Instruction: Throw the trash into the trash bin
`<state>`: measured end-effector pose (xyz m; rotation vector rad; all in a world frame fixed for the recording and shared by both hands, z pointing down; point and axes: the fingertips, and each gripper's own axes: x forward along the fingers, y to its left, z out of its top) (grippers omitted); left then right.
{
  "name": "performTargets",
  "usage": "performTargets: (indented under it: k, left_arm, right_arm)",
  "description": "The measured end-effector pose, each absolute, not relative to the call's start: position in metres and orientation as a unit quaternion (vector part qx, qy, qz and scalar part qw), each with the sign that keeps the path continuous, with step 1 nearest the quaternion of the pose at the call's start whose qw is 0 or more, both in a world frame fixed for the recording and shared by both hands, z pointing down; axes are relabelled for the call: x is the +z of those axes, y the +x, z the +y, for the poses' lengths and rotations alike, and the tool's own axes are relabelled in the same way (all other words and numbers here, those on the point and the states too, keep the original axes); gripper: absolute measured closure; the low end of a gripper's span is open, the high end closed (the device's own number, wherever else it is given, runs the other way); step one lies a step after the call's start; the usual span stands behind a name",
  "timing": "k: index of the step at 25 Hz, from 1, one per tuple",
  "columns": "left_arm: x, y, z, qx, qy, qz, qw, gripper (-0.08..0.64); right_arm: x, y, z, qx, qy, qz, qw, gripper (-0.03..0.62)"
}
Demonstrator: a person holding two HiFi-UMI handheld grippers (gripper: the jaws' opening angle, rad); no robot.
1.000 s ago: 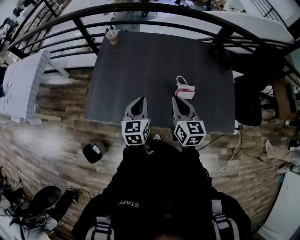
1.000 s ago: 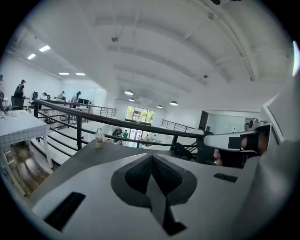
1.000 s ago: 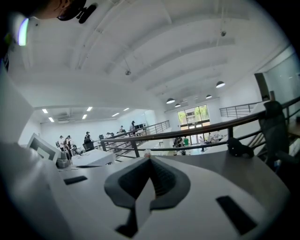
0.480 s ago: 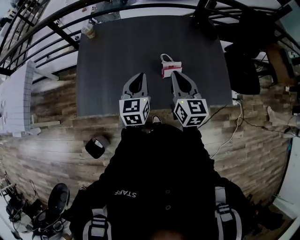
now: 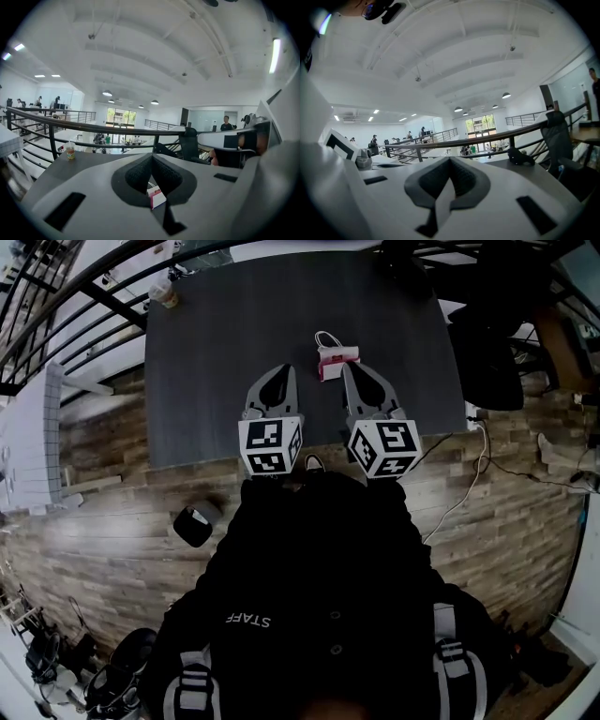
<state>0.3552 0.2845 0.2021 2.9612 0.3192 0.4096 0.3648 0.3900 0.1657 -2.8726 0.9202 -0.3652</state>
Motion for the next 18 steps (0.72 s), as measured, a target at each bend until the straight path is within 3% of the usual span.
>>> performTargets:
  k: [18]
  left_arm:
    - [0.271, 0.393, 0.314, 0.207, 0.965, 0.141, 0.077, 0.56]
  right_arm:
    - [0.224, 0.401, 0.426, -0.184, -0.94, 0.282, 0.05, 0.577]
